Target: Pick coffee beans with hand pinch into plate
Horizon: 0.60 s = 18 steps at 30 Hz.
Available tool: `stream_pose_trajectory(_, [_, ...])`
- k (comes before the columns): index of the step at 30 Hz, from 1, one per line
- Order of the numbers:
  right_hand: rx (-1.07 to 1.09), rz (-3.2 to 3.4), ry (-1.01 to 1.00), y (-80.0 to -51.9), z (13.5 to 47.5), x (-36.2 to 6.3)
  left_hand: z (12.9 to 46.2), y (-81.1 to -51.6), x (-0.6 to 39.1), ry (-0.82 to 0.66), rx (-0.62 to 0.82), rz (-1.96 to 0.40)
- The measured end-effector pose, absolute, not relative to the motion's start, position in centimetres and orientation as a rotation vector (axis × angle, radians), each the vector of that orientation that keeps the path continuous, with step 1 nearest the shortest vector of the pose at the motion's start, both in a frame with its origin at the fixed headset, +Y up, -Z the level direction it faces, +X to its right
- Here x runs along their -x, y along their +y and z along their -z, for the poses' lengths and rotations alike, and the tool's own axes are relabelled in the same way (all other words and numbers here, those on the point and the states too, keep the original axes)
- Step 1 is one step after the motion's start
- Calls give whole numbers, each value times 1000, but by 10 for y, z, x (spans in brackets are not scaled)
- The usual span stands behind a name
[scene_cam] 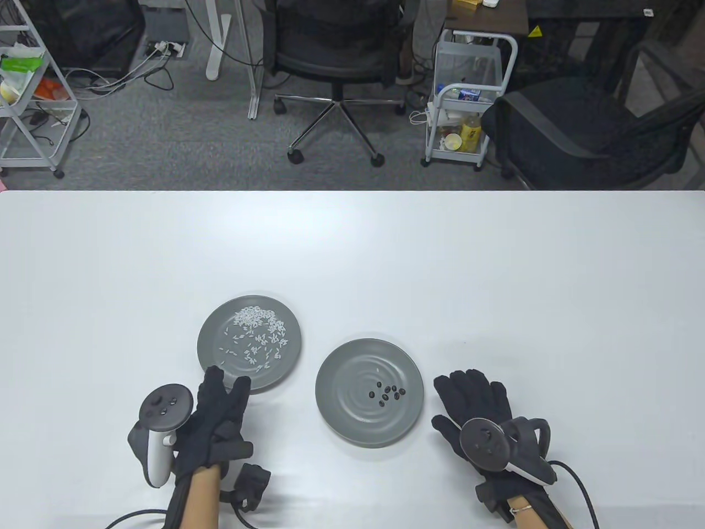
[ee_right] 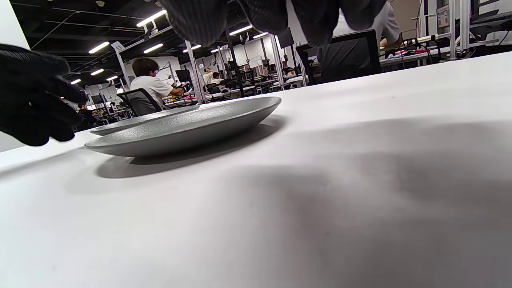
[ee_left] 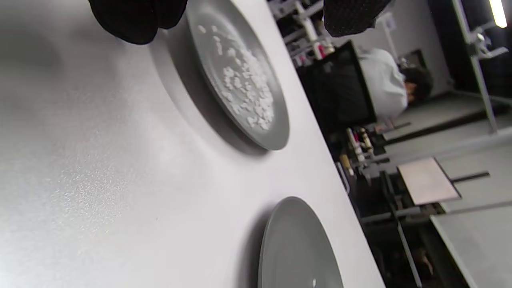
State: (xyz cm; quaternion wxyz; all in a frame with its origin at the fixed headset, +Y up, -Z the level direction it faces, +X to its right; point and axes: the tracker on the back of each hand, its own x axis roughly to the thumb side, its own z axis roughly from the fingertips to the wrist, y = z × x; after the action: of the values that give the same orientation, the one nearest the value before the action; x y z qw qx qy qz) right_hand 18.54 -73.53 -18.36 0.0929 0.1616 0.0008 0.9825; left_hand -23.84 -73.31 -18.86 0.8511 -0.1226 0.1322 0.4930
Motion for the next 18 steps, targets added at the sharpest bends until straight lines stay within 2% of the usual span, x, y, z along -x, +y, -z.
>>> stream_pose_trajectory(4, [-469,-2916,-1,-736,185,-187,187,-722,214,-8,210,-988])
stream_pose_trajectory(9, [-460,-2909,-18,-735,186,-191,185,-718,197,-173,199,-842])
stream_pose_trajectory(14, [-453,-2899,-5,-736,188,-195,186,-714,192,-231,220,-616])
stream_pose_trajectory(18, [-447,-2897,4,-738,189,-197,185,-715,182,-230,317,-418])
